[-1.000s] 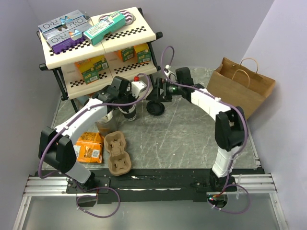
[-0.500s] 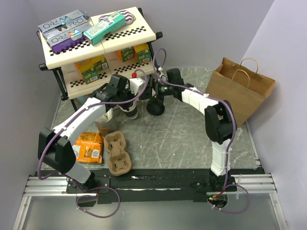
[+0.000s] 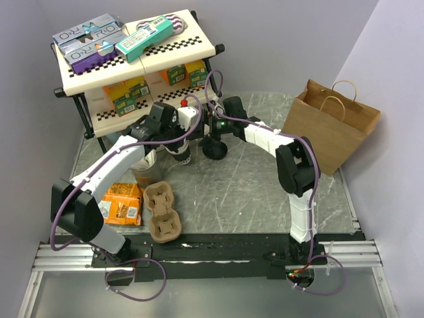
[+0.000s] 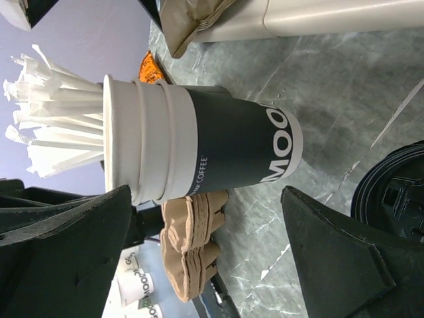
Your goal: Pack the takeout coffee
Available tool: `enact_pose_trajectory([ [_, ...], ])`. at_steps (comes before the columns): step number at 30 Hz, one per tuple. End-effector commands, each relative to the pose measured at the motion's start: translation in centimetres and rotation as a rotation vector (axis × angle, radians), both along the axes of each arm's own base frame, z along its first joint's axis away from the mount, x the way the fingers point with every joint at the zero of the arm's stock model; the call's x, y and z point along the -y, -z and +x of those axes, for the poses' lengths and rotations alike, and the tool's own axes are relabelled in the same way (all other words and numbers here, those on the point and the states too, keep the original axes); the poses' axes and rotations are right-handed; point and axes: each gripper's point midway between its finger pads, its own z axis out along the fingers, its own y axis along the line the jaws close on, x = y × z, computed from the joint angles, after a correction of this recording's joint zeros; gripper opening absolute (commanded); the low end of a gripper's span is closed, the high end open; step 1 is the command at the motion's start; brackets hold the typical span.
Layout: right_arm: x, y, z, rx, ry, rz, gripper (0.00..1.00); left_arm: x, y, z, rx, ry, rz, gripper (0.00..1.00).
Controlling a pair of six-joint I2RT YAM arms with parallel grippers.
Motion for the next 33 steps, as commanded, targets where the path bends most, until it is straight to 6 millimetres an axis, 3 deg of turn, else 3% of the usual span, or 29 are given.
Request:
enact_pose_trajectory([
  [1,-1.2,-1.2,1.0,0.026,0.007,0.023,1.00,0.5,-4.1,0.6,0.089,-0.001,-0.072,0.01],
  [14,-0.9,1.7,1.5,-0.005,0.037,-0.057,0.98,0.0,-4.1,1.3,0.109,-0.019,-0.053,0.01],
  [33,-0.7,2.1,1.5,0.065,0.013,-0.106,0.98,-0.6,-4.0,1.6,0.140,-0.018,-0.022,0.01],
])
